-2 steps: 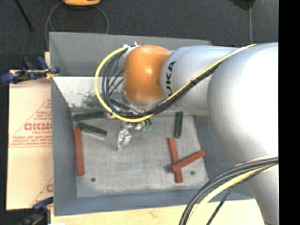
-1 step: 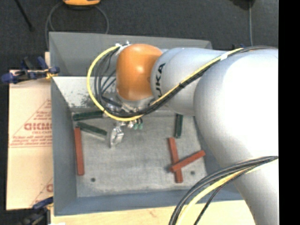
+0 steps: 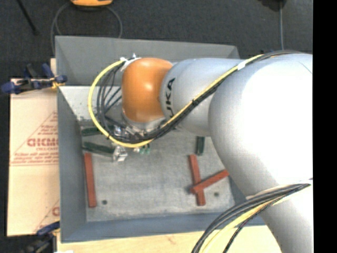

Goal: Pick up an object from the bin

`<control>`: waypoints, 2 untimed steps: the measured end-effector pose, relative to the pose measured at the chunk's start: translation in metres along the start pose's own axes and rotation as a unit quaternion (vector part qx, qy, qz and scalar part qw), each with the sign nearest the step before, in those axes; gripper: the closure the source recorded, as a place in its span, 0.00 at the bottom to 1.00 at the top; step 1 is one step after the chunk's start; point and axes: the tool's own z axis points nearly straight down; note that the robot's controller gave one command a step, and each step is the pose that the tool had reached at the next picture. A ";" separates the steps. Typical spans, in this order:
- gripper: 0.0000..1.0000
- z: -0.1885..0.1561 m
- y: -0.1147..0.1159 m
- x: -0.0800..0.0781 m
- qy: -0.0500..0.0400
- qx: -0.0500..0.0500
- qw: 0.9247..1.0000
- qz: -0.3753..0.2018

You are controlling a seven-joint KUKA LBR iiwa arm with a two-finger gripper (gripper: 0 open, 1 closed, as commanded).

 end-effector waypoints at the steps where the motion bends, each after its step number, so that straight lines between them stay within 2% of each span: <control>1: 1.00 0.000 0.000 0.000 0.000 0.000 1.000 0.000; 2: 1.00 -0.112 0.001 -0.014 0.001 0.001 1.000 -0.001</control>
Offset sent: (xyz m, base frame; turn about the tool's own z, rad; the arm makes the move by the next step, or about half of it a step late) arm 0.0117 0.0032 0.1106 -0.0054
